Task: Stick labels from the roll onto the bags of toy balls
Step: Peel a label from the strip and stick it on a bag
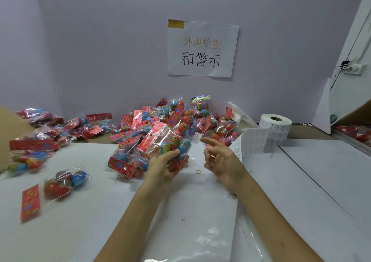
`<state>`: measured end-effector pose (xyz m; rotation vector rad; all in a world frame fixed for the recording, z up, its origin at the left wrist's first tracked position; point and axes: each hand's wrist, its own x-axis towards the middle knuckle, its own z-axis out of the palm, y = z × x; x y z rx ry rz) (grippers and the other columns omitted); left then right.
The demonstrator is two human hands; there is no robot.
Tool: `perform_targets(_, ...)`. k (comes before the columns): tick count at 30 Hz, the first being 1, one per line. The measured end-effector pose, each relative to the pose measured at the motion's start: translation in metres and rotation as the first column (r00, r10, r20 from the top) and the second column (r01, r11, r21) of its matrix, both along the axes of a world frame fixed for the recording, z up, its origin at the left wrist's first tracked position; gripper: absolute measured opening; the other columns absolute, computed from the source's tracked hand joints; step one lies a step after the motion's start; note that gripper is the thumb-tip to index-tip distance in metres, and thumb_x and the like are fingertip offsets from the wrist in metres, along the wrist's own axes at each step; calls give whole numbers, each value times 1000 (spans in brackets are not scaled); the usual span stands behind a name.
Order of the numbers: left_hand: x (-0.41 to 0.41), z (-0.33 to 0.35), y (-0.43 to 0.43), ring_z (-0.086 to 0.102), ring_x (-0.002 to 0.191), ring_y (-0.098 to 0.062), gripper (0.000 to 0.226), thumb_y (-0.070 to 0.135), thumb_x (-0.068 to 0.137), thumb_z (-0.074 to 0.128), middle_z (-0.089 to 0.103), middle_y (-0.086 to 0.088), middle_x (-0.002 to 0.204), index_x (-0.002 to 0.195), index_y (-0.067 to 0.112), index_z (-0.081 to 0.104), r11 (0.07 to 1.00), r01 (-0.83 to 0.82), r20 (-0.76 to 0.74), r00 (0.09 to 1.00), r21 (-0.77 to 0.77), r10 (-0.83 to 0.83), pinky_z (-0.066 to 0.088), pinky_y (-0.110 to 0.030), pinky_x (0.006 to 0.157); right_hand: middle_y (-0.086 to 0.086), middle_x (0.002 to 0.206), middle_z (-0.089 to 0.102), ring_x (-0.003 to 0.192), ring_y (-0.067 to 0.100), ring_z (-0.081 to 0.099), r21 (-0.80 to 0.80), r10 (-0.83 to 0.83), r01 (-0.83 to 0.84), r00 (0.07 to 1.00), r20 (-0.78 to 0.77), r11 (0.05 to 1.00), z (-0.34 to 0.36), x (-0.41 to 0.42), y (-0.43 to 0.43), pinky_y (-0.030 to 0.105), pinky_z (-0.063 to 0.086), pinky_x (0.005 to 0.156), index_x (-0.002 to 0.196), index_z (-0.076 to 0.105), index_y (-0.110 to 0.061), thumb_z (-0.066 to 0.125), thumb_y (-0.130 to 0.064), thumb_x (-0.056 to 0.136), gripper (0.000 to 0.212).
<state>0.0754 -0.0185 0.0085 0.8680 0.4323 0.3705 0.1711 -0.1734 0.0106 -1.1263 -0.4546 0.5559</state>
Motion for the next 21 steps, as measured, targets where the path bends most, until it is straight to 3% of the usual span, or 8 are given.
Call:
perform_targets(2, 0, 0, 0, 71, 97, -35, 16, -2, 93, 64, 73, -22, 104, 108, -6, 65, 999, 17, 8, 1000, -39, -17, 60, -33, 78, 1, 67, 42, 60, 12, 37, 25, 77, -76, 996, -52, 997, 0, -1, -1, 24, 37, 56, 114, 77, -21, 61, -14, 84, 34)
perform_targets(5, 0, -2, 1, 72, 93, -32, 17, -1, 93, 64, 76, -19, 97, 109, -5, 66, 999, 34, 24, 999, -40, -33, 60, -35, 84, 1, 68, 35, 57, 12, 33, 4, 134, -134, 990, -44, 991, 0, -3, -1, 23, 39, 52, 119, 75, -19, 63, -16, 79, 41)
perform_targets(10, 2, -3, 1, 73, 93, -31, 30, 0, 92, 65, 73, -24, 114, 122, -8, 63, 999, 47, 39, 998, -11, -47, 56, -42, 98, -1, 68, 30, 56, 11, 29, -65, 163, -164, 987, -19, 984, 0, -5, 1, 21, 40, 51, 118, 76, -25, 63, -19, 80, 40)
perform_targets(13, 3, -3, 0, 74, 91, -30, 34, 0, 92, 65, 73, -24, 114, 126, -9, 62, 999, 52, 43, 998, -9, -51, 53, -46, 105, -2, 66, 34, 55, 10, 31, -68, 163, -165, 986, -28, 984, 0, -6, 1, 21, 41, 50, 119, 75, -25, 64, -19, 80, 41)
perform_targets(18, 2, -3, 1, 76, 85, -26, 34, 1, 92, 66, 73, -23, 113, 125, -9, 62, 999, 44, 45, 998, -16, -43, 58, -40, 95, 1, 70, 32, 58, 12, 28, -31, 174, -176, 983, -52, 984, 1, -7, 0, 21, 38, 51, 120, 75, -22, 60, -16, 89, 36)
perform_targets(21, 1, -2, 1, 75, 93, -30, 38, 1, 92, 67, 72, -24, 116, 128, -8, 59, 999, 36, 23, 999, -11, -36, 60, -36, 86, 1, 72, 34, 60, 12, 29, -24, 176, -178, 983, -59, 984, 1, -7, -1, 21, 35, 53, 120, 75, -21, 56, -15, 93, 34)
